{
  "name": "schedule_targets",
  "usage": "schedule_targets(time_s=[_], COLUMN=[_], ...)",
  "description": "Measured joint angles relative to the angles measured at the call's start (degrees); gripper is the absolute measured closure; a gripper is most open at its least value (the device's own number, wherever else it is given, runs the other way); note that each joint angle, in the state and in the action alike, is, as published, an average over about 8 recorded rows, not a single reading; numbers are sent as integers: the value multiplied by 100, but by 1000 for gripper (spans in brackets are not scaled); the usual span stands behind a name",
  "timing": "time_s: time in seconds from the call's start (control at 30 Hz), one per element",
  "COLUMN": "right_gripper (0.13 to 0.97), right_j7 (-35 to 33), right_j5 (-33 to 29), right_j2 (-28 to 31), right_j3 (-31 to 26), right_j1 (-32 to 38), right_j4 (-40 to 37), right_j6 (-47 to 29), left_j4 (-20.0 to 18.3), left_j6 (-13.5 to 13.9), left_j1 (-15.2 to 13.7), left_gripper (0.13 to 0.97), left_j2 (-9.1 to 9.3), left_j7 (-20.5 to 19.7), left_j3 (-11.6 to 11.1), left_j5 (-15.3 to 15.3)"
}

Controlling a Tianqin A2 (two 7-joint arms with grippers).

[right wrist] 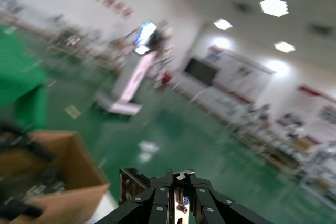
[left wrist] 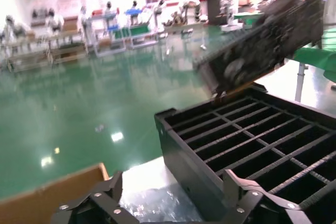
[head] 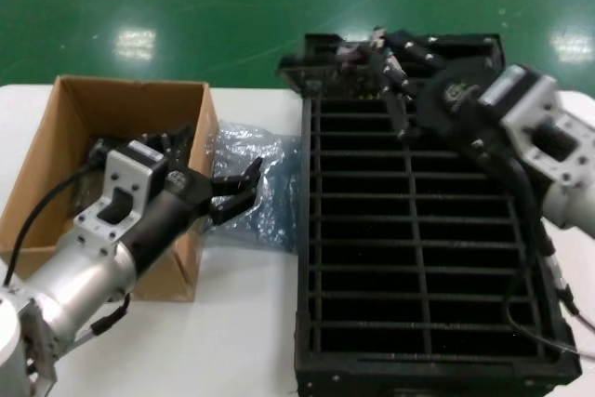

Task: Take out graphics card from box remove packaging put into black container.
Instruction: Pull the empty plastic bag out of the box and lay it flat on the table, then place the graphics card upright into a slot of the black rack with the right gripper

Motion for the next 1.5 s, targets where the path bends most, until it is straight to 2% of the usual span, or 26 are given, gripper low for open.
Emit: schedule_targets(time_s=[0.2, 0.33, 0.43, 0.57, 0.7, 0.83, 1.0, 1.5], right_gripper=[915, 915, 915, 915, 915, 915, 915, 915], right_j7=[1331, 2214, 2778, 3134, 3003, 2746, 2413, 1583], right_j5=[-1473, -2368, -3055, -3992, -4734, -5193, -5461, -5580], right_j2=[274, 506, 554, 318, -102, -429, -685, -880], right_j3=[-742, -1336, -1752, -2085, -2171, -2222, -2219, -1890], right_j1=[749, 1215, 1547, 1867, 2011, 2071, 2069, 1892], right_j4=[124, 146, 153, 112, -8, -144, -281, -564], right_j6=[-1232, -1859, -2262, -2767, -3216, -3564, -3797, -3754], left_j4=[-28, -3, -2, -14, -11, 0, -11, 2], left_j6=[328, 498, 606, 761, 932, 1093, 1271, 1607], left_j1=[851, 1356, 1706, 2121, 2425, 2631, 2788, 2961], left_gripper=[402, 308, 278, 218, 188, 175, 141, 132], left_j2=[38, 127, 205, 318, 429, 531, 641, 897], left_j7=[-29, -147, -233, -340, -429, -507, -598, -775], left_j3=[-1004, -1658, -2138, -2724, -3177, -3510, -3812, -4286], left_j5=[945, 1445, 1775, 2157, 2433, 2617, 2783, 3177])
